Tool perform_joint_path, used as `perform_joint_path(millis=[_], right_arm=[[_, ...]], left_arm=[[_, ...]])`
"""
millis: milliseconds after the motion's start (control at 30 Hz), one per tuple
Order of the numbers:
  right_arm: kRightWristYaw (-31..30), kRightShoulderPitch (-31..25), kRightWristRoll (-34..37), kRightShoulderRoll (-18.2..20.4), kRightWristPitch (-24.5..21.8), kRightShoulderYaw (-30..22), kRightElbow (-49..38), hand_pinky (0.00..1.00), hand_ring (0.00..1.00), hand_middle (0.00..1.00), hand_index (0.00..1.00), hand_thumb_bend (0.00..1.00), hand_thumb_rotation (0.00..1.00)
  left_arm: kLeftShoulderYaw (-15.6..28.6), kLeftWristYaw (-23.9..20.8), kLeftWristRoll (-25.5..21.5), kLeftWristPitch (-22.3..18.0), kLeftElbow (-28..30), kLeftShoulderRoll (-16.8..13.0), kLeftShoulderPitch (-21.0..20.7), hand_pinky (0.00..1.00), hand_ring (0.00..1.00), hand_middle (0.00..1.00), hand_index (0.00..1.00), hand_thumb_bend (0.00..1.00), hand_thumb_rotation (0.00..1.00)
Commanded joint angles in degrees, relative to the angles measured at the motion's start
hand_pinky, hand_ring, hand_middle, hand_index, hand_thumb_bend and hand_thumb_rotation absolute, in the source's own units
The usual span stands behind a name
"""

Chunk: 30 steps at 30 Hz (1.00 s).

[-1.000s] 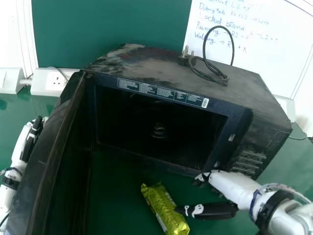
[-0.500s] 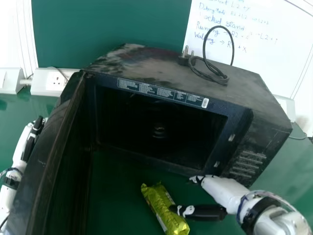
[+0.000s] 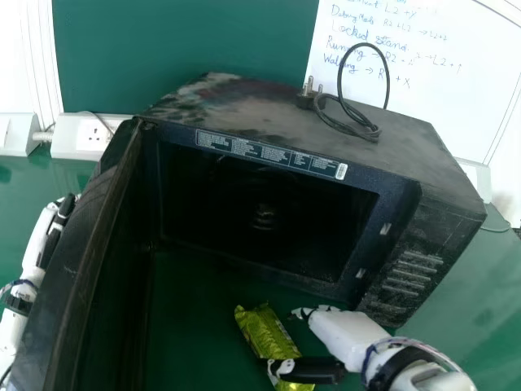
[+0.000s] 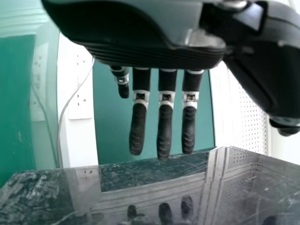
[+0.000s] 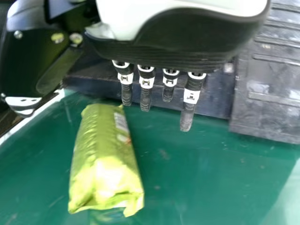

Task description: Put biscuit inside oven

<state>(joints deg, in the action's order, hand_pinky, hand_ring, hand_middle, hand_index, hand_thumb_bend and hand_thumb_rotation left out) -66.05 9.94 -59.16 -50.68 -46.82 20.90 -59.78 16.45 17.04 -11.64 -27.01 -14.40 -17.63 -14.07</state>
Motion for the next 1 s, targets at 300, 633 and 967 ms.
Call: perform_joint_path(millis=[300, 633, 967], right_arm=[[-11.26, -1.99, -14.66, 14.33, 11.75, -1.2, 1.36, 0.72, 0.89, 0.93, 0.95, 0.99, 0.73], [-12.71, -5.59, -23.78, 27.64, 22.29, -4.14, 5.73, 0.74, 0.88, 0.93, 0.94, 0.96, 0.68], [-11.95, -7.69, -25.89, 34.61, 29.33, -8.91, 7.24, 0.75, 0.89, 0.94, 0.95, 0.94, 0.67]], left_arm=[[-0.37, -0.56, 0.09, 1.1, 1.24, 0.1, 0.75, 0.3, 0.37, 0.43, 0.48, 0.51, 0.07], [-0.34, -0.47, 0.09, 0.82, 1.34, -0.01, 0.83, 0.29, 0.37, 0.43, 0.48, 0.51, 0.07], [-0.3, -0.46, -0.2, 1.48, 2.21, 0.03, 1.1, 0.29, 0.37, 0.43, 0.48, 0.51, 0.07]])
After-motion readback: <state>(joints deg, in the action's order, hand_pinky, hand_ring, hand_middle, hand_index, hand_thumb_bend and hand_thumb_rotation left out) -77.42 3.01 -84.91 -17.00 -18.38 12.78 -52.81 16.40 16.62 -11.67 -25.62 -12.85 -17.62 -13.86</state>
